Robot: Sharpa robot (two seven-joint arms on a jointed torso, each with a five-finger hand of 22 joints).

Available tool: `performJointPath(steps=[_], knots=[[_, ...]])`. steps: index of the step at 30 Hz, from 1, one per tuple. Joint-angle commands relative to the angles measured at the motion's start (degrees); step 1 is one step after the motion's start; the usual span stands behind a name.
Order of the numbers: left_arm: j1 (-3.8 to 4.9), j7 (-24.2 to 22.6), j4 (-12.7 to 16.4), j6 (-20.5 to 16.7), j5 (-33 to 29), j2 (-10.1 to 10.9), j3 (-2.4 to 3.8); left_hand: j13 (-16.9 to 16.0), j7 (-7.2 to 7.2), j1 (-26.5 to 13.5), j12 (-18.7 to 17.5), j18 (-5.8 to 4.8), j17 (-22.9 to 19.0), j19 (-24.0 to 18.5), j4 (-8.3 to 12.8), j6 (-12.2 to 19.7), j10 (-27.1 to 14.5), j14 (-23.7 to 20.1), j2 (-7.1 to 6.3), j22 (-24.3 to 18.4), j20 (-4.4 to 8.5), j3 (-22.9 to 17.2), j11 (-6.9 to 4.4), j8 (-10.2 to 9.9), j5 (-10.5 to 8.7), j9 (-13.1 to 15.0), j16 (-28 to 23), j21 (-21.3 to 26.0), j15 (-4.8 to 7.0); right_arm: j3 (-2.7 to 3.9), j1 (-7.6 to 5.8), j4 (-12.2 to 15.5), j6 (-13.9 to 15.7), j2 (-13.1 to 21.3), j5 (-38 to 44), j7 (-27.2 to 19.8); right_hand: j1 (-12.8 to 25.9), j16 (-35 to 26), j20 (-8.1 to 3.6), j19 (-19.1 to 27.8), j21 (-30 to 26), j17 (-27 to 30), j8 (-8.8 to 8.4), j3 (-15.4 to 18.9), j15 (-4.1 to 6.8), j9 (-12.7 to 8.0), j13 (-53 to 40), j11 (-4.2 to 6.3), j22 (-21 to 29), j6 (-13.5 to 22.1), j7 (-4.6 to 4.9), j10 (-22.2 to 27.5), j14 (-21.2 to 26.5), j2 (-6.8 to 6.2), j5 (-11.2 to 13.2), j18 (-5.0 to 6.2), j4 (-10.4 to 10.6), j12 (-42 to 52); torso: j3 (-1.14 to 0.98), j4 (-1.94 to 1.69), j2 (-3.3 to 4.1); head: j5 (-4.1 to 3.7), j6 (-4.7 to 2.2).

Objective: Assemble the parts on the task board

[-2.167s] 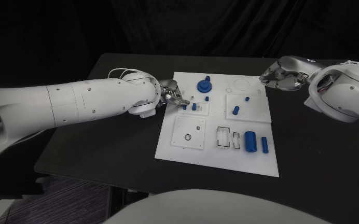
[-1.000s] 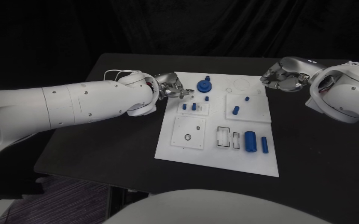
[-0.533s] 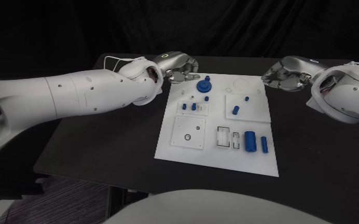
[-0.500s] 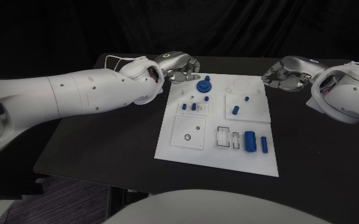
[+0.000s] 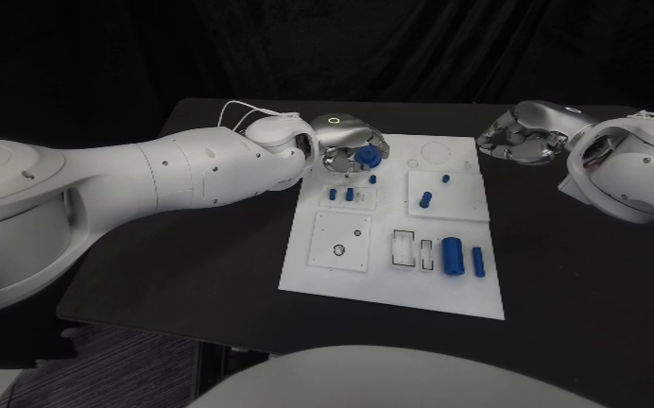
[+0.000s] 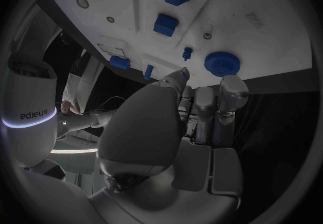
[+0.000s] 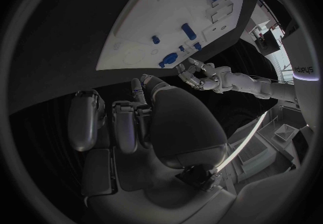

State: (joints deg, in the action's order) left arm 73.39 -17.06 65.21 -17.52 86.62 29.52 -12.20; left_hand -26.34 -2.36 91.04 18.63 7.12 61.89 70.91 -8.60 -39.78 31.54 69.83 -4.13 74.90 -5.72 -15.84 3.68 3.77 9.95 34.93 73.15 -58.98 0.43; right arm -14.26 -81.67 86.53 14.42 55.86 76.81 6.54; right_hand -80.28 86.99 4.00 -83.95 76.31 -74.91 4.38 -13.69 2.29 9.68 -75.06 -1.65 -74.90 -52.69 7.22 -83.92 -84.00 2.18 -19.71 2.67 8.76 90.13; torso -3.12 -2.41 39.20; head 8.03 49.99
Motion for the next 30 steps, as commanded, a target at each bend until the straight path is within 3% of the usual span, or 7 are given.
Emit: performJointPath(steps=[1,3,6,8,12,18,30], knots=[[-0.22,-3.06,-0.71,2.38,3.61,-0.62,0.06,1.45,1.49,-1.02,-0.09,-0.5,-0.44,0.28,0.5,-0.06,0.17,-0.05,0.16,6.22,-0.17,0.18,0.7,-0.15,-1.13,-1.95,0.14,0.62,-0.66,0.05,0.14,-0.01,0.8,0.12,0.11,-0.06,-0.01,-0.26,0.18,0.08,-0.2,-12.3,-0.24,-0.36,-0.3,-0.08,-14.76,-0.28,-10.86,-0.39,0.01,-5.87,-5.03,-0.13,-0.38,0.51,-0.13,-0.29,0.17,0.03,0.05,0.1,0.01],[-0.33,-3.2,-0.87,2.41,3.93,-0.92,0.06,1.75,1.75,-1.35,0.09,-0.51,-0.54,0.34,0.51,-0.3,0.47,-0.05,0.18,6.24,-0.25,0.38,0.72,-0.08,-1.62,-2.42,0.22,0.64,-0.71,0.05,0.17,-0.05,0.78,0.11,0.11,-0.04,-0.01,-0.26,0.18,0.08,-0.2,-12.3,-0.24,-0.36,-0.3,-0.08,-14.76,-0.28,-10.86,-0.39,0.01,-5.87,-5.03,-0.13,-0.38,0.51,-0.13,-0.29,0.25,0.2,0.15,0.2,0.01],[-0.43,-3.3,-0.89,2.31,4.2,-1.2,0.06,2.03,1.94,-1.77,0.69,-0.5,-0.6,0.43,0.56,-0.92,1.28,0.0,0.32,6.25,-0.33,0.69,0.71,0.04,-2.36,-3.13,0.43,0.72,-0.74,0.05,0.22,-0.09,0.8,0.09,0.11,-0.02,-0.01,-0.26,0.18,0.08,-0.2,-12.3,-0.24,-0.36,-0.3,-0.08,-14.76,-0.28,-10.86,-0.39,0.01,-5.87,-5.03,-0.13,-0.38,0.51,-0.13,-0.29,0.2,0.39,0.12,0.41,0.01],[-0.46,-3.17,-0.95,2.11,4.29,-1.35,0.06,1.92,1.86,-2.83,2.02,-0.44,-1.04,0.27,0.13,-1.64,2.62,-0.25,0.67,6.15,-0.5,1.33,0.86,0.08,-3.56,-4.1,0.53,1.32,-0.94,0.05,0.27,-0.1,0.84,0.09,0.11,-0.02,0.02,-0.36,0.19,0.15,-0.35,-12.22,-0.23,-0.43,-0.3,-0.08,-14.66,-0.27,-10.81,-0.44,0.0,-5.76,-5.0,-0.14,-0.45,0.54,-0.16,-0.38,0.2,0.41,0.1,0.49,0.01],[-0.55,-2.8,-1.28,2.19,4.39,-1.75,0.06,1.76,1.45,-3.27,2.65,-0.48,-1.21,0.41,-0.1,-1.96,2.95,-0.34,1.0,6.2,-0.6,1.58,1.19,0.13,-3.87,-4.56,0.61,1.26,-1.13,0.05,0.37,-0.17,0.9,0.06,0.11,-0.02,0.02,-0.36,0.19,0.15,-0.35,-12.22,-0.23,-0.43,-0.3,-0.08,-14.66,-0.27,-10.81,-0.44,0.0,-5.76,-5.0,-0.14,-0.45,0.54,-0.16,-0.38,0.15,0.42,0.15,0.5,0.01],[-0.77,-2.99,-1.92,3.14,4.44,-2.32,0.06,0.6,0.68,-2.99,4.96,-0.53,-1.16,0.78,0.35,-4.18,4.44,-0.15,1.44,6.35,-0.81,1.51,1.3,0.8,-2.66,-5.26,1.19,1.07,-1.35,0.05,0.45,-0.16,0.79,0.1,0.11,0.05,0.02,-0.36,0.19,0.15,-0.35,-12.22,-0.23,-0.43,-0.3,-0.08,-14.66,-0.27,-10.81,-0.44,0.0,-5.76,-5.0,-0.14,-0.45,0.54,-0.16,-0.38,0.12,0.33,0.16,0.25,0.01],[-1.44,-2.05,-2.4,4.56,4.46,-2.69,0.06,-1.27,0.12,-2.93,7.45,-0.6,-1.1,1.09,0.73,-5.3,5.71,0.01,1.5,6.47,-0.86,1.15,1.39,0.85,-1.59,-5.98,1.74,0.76,-1.45,0.05,0.48,-0.19,0.48,0.0,0.11,0.14,0.03,-0.46,0.19,0.2,-0.48,-12.13,-0.22,-0.48,-0.3,-0.07,-14.6,-0.26,-10.77,-0.46,0.0,-5.68,-4.97,-0.15,-0.5,0.57,-0.18,-0.44,0.18,0.32,0.15,0.21,0.01]])
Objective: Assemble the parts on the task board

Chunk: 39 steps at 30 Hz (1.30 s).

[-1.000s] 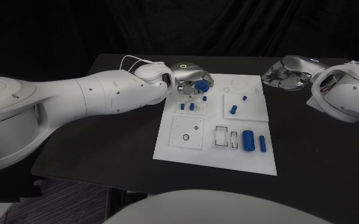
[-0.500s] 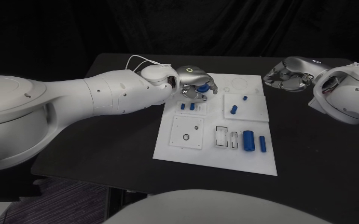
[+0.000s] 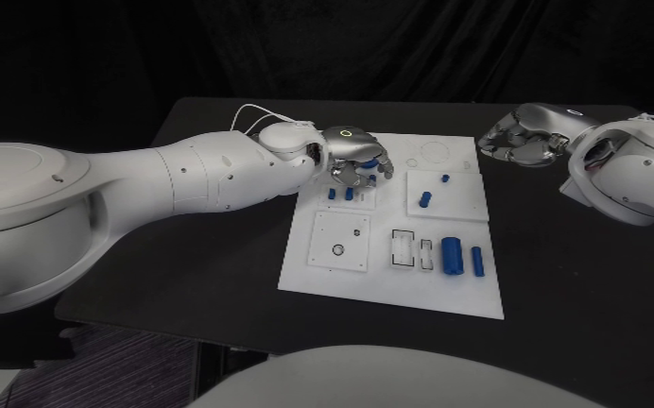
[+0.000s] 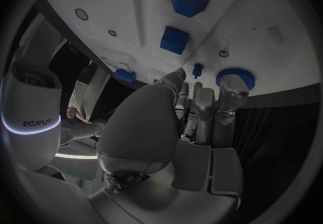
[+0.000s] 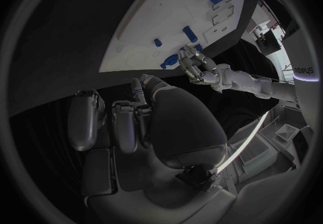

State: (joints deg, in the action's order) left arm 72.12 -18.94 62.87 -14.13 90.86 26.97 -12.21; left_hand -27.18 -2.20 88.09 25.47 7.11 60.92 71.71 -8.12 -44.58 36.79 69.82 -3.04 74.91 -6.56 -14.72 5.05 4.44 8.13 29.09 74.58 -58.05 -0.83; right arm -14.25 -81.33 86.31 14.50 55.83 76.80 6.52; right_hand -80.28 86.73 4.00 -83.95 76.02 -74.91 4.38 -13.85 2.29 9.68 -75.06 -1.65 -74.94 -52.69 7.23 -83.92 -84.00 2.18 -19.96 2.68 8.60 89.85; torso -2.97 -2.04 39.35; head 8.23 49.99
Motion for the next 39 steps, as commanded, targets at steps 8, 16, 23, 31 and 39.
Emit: performJointPath(steps=[8,16,23,31,39], knots=[[-0.48,0.07,-0.3,1.37,0.22,-0.05,0.07,-3.17,-0.09,-0.11,3.55,-0.7,0.18,0.7,0.55,-0.83,0.72,0.37,0.58,6.63,-0.15,-0.22,0.02,-0.11,0.29,-0.86,0.96,-0.77,-0.38,0.04,0.15,0.05,0.15,0.04,0.11,0.17,0.06,-0.24,0.2,0.22,-0.23,-12.1,-0.23,-0.36,-0.3,-0.08,-14.55,-0.25,-10.73,-0.48,0.0,-5.63,-4.96,-0.16,-0.29,0.58,-0.05,-0.21,0.04,-0.13,0.02,-0.01,0.01],[-0.73,0.42,-0.83,1.25,0.22,-0.21,0.07,-3.77,0.02,0.19,4.09,-0.71,0.24,0.79,0.84,-0.97,0.49,0.45,0.66,6.67,-0.14,-0.5,-0.03,-0.12,0.54,-1.02,1.12,-0.91,-0.33,0.04,0.15,0.1,0.01,0.06,0.11,0.17,0.06,-0.24,0.2,0.22,-0.23,-12.1,-0.23,-0.36,-0.3,-0.08,-14.55,-0.25,-10.73,-0.48,0.0,-5.63,-4.96,-0.16,-0.29,0.58,-0.05,-0.21,0.04,-0.15,-0.02,-0.14,0.01],[-0.84,0.91,-1.16,1.24,0.22,-0.29,0.07,-4.2,0.06,0.35,4.26,-0.69,0.01,0.74,1.04,-0.96,-0.23,0.31,0.75,6.64,-0.15,-0.8,0.1,-0.21,0.86,-1.21,1.12,-0.83,-0.39,0.04,0.15,0.14,-0.25,0.16,0.07,0.23,0.06,-0.24,0.2,0.22,-0.23,-12.1,-0.23,-0.36,-0.3,-0.08,-14.55,-0.25,-10.73,-0.48,0.0,-5.63,-4.96,-0.16,-0.29,0.58,-0.05,-0.21,0.04,-0.06,0.0,-0.17,0.01],[-0.96,1.06,-1.84,1.32,0.22,-0.53,0.07,-4.56,-0.29,0.6,4.32,-0.63,-0.44,0.55,1.35,-2.28,-1.12,-0.06,1.11,6.58,-0.19,-1.52,0.15,0.33,1.26,-1.23,1.04,-0.6,-0.43,0.04,0.15,0.19,-0.83,0.17,-2.09,0.24,0.06,-0.25,0.2,0.23,-0.27,-12.1,-0.22,-0.58,-0.26,-0.07,-14.57,-0.17,-10.72,-0.56,-0.05,-5.65,-4.95,-0.14,-0.4,0.59,-0.16,-0.19,0.03,-0.1,0.02,-0.28,0.01],[-1.18,0.63,-1.73,1.45,0.22,-0.45,0.07,-4.95,-0.22,0.64,5.09,-0.69,-0.41,0.77,1.56,-3.23,0.05,0.05,1.28,6.68,-0.15,-1.9,-0.08,0.72,1.12,-1.18,1.23,-1.02,-0.32,0.04,0.15,0.23,-1.12,0.23,-2.68,0.31,0.04,-0.26,0.19,0.29,-0.39,-12.09,-0.22,-0.65,-0.25,-0.07,-14.55,-0.16,-10.68,-0.57,-0.06,-5.63,-4.95,-0.11,-0.43,0.62,-0.2,-0.21,0.02,-0.08,0.01,-0.26,0.01]])
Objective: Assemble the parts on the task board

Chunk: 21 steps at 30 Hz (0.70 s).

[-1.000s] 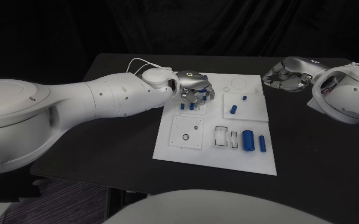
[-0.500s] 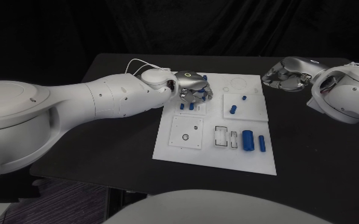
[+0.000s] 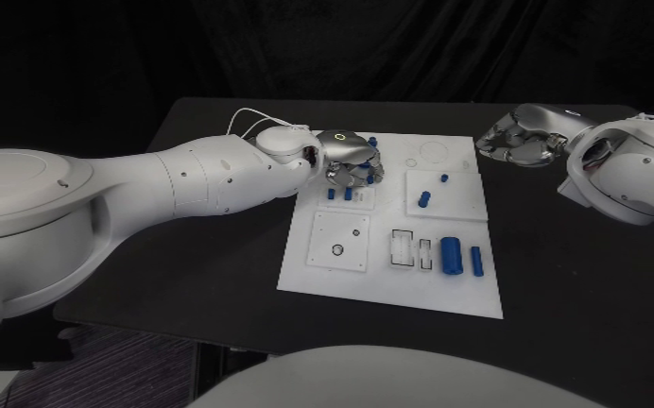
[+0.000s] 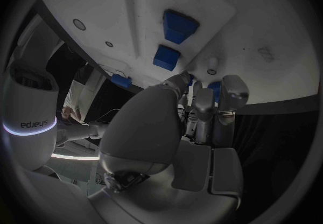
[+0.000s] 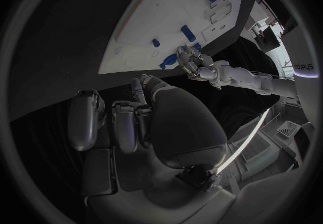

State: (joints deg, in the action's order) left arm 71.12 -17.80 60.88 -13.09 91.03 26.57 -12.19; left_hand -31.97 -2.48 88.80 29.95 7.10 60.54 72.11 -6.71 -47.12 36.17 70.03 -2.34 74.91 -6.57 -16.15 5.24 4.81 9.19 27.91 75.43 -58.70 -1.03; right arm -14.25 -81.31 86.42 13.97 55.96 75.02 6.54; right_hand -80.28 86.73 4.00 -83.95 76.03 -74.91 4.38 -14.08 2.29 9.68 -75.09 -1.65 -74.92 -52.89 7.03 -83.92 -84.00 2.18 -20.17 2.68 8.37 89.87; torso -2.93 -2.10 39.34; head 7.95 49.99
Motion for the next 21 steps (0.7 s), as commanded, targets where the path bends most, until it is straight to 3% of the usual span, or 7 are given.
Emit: performJointPath(steps=[1,9,16,21], knots=[[-0.21,-0.69,0.38,0.31,0.05,-0.02,0.06,-0.3,0.07,-0.03,0.98,-0.69,0.12,0.47,0.22,-1.08,1.38,0.03,0.64,6.71,-0.11,-0.57,-0.48,0.52,0.04,0.05,0.53,-0.52,-0.01,0.04,0.13,0.11,-0.62,0.11,-0.92,0.3,0.04,-0.26,0.2,0.29,-0.39,-12.09,-0.22,-0.42,-0.25,-0.07,-14.51,-0.16,-10.7,-0.37,0.14,-5.63,-4.95,-0.11,-0.22,0.61,0.03,-0.22,-0.01,-0.01,0.02,0.04,0.01],[-0.34,-2.18,0.48,-3.0,0.05,-0.01,0.06,-1.1,-0.67,0.72,3.62,-1.33,2.37,3.01,1.49,-6.26,8.2,3.08,1.79,7.66,0.81,-1.47,-2.6,3.03,0.32,1.33,2.32,-4.44,1.45,0.04,0.13,0.08,-0.75,-0.01,-0.99,0.32,-0.01,-0.3,0.19,0.28,-0.39,-12.06,-0.22,-0.59,-0.23,-0.06,-14.51,-0.14,-10.7,-0.42,0.12,-5.63,-4.94,-0.04,-0.27,0.61,-0.07,-0.22,0.02,-0.02,0.0,0.15,0.01],[-0.38,-2.95,0.82,-7.86,0.05,0.52,0.06,-1.33,-1.3,1.26,4.44,-1.75,3.48,4.64,2.46,-8.22,11.61,5.19,2.31,8.18,1.64,-1.74,-3.87,3.88,0.36,2.0,3.06,-6.77,2.66,0.04,0.14,0.07,-0.94,0.11,-1.0,0.37,-0.01,-0.3,0.19,0.28,-0.39,-12.06,-0.22,-0.59,-0.23,-0.06,-14.51,-0.14,-10.7,-0.42,0.12,-5.63,-4.94,-0.04,-0.27,0.61,-0.07,-0.22,0.02,-0.04,-0.02,0.03,0.01],[-0.32,-3.39,2.5,-11.13,0.05,1.82,0.06,-0.86,-1.47,1.22,3.75,-1.89,4.01,5.27,2.68,-8.12,12.24,6.29,2.0,8.34,2.03,-1.82,-3.75,3.5,0.35,1.92,3.33,-7.55,3.05,0.04,0.14,0.11,-1.16,0.25,-1.01,0.42,-0.01,-0.3,0.19,0.28,-0.39,-12.06,-0.22,-0.59,-0.23,-0.06,-14.51,-0.14,-10.7,-0.42,0.12,-5.63,-4.94,-0.04,-0.27,0.61,-0.07,-0.22,-0.03,0.01,-0.02,-0.14,0.01]])
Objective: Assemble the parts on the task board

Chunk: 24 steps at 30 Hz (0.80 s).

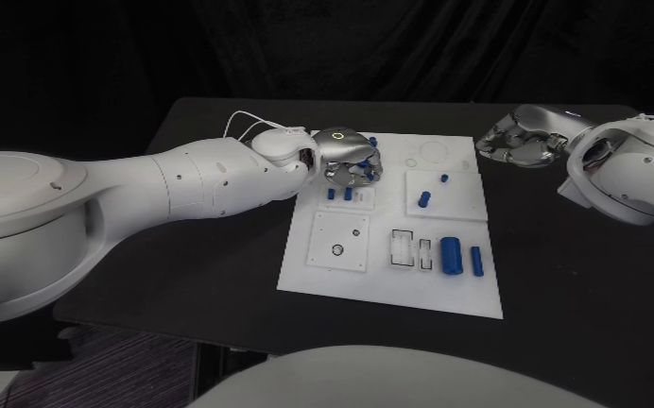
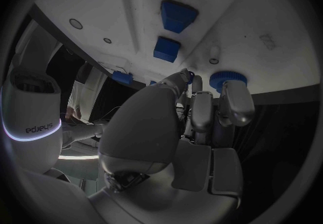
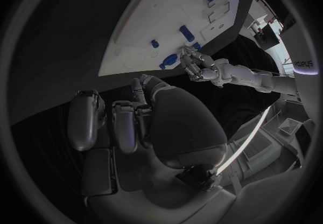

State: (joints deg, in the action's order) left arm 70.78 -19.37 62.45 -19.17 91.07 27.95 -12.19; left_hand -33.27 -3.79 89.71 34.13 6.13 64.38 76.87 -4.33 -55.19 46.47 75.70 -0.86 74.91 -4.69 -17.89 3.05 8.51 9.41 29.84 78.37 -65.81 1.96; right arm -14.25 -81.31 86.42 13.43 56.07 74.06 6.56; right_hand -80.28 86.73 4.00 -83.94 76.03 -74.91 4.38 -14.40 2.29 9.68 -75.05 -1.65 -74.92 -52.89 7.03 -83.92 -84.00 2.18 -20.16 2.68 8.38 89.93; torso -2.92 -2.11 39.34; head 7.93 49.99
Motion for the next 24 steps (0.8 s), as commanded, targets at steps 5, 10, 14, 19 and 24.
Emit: performJointPath(steps=[5,10,14,19,24], knots=[[0.98,-1.93,3.49,-6.32,0.01,2.24,0.06,0.86,-0.11,0.3,-0.99,-1.03,0.56,0.89,0.38,0.13,2.51,1.23,0.31,8.46,0.32,-0.3,-1.52,-0.59,-0.29,-0.15,0.57,-0.93,0.05,0.04,0.14,0.12,-0.8,0.17,-0.05,0.48,-0.02,-0.44,0.15,0.38,-0.64,-11.94,-0.39,-0.58,-0.17,-0.14,-14.43,-0.04,-10.63,-0.15,0.14,-5.49,-4.89,-0.06,-0.31,0.67,-0.27,-0.39,-0.02,-0.02,-0.02,-0.61,0.01],[2.87,-1.29,6.87,-5.36,0.01,4.74,0.06,0.95,-0.29,0.31,-1.1,-1.06,0.74,1.03,0.45,0.23,2.9,1.51,0.15,8.49,0.39,-0.41,-1.56,-0.81,-0.47,-0.24,0.66,-1.09,0.07,0.04,0.14,0.18,-1.32,0.2,-0.05,0.69,0.19,-0.51,0.03,0.4,-0.73,-11.88,-0.19,-0.96,0.02,-0.06,-14.42,0.2,-10.62,-0.55,-0.09,-5.47,-4.87,-0.05,-0.27,0.69,-0.44,-0.41,0.01,-0.05,-0.01,-0.76,0.01],[3.67,-0.66,8.59,-3.92,0.01,6.27,0.06,1.11,-0.35,0.25,-1.42,-0.99,0.3,0.85,0.45,0.4,2.78,1.32,0.02,8.39,0.42,-0.48,-1.48,-1.02,-0.63,-0.32,0.44,-0.73,0.06,0.04,0.13,0.23,-1.66,0.28,-0.05,0.83,0.35,-0.49,-0.03,0.37,-0.68,-11.9,0.02,-1.1,0.07,0.05,-14.43,0.25,-10.64,-1.04,-0.17,-5.49,-4.88,-0.09,-0.25,0.67,-0.52,-0.39,-0.01,-0.1,-0.02,-0.6,0.01],[4.12,0.21,9.49,-1.53,0.01,7.56,0.05,1.25,-0.37,0.26,-1.7,-0.93,-0.03,0.68,0.48,0.57,2.71,1.14,-0.02,8.3,0.44,-0.61,-1.4,-1.22,-0.65,-0.39,0.25,-0.41,-0.01,0.04,0.13,0.24,-1.56,0.27,-0.05,0.73,0.46,-0.55,-0.06,0.39,-0.75,-11.85,-0.03,-1.14,0.1,0.05,-14.41,0.27,-10.62,-1.03,-0.17,-5.47,-4.87,-0.23,-0.23,0.68,-0.59,-0.41,-0.04,0.03,0.08,-0.26,0.01],[4.17,1.24,9.07,0.78,0.01,8.24,0.04,1.33,-0.55,0.19,-1.86,-0.88,-0.38,0.5,0.45,0.55,2.76,0.93,-0.04,8.21,0.44,-0.66,-1.36,-1.29,-0.75,-0.41,0.05,-0.11,-0.09,0.04,0.13,0.26,-1.58,0.18,-0.05,0.53,0.56,-0.56,-0.09,0.4,-0.79,-11.85,-0.18,-1.19,0.12,-0.01,-14.37,0.27,-10.61,-0.8,-0.14,-5.42,-4.86,-0.32,-0.24,0.69,-0.61,-0.45,-0.04,-0.09,0.0,-0.45,0.01]])
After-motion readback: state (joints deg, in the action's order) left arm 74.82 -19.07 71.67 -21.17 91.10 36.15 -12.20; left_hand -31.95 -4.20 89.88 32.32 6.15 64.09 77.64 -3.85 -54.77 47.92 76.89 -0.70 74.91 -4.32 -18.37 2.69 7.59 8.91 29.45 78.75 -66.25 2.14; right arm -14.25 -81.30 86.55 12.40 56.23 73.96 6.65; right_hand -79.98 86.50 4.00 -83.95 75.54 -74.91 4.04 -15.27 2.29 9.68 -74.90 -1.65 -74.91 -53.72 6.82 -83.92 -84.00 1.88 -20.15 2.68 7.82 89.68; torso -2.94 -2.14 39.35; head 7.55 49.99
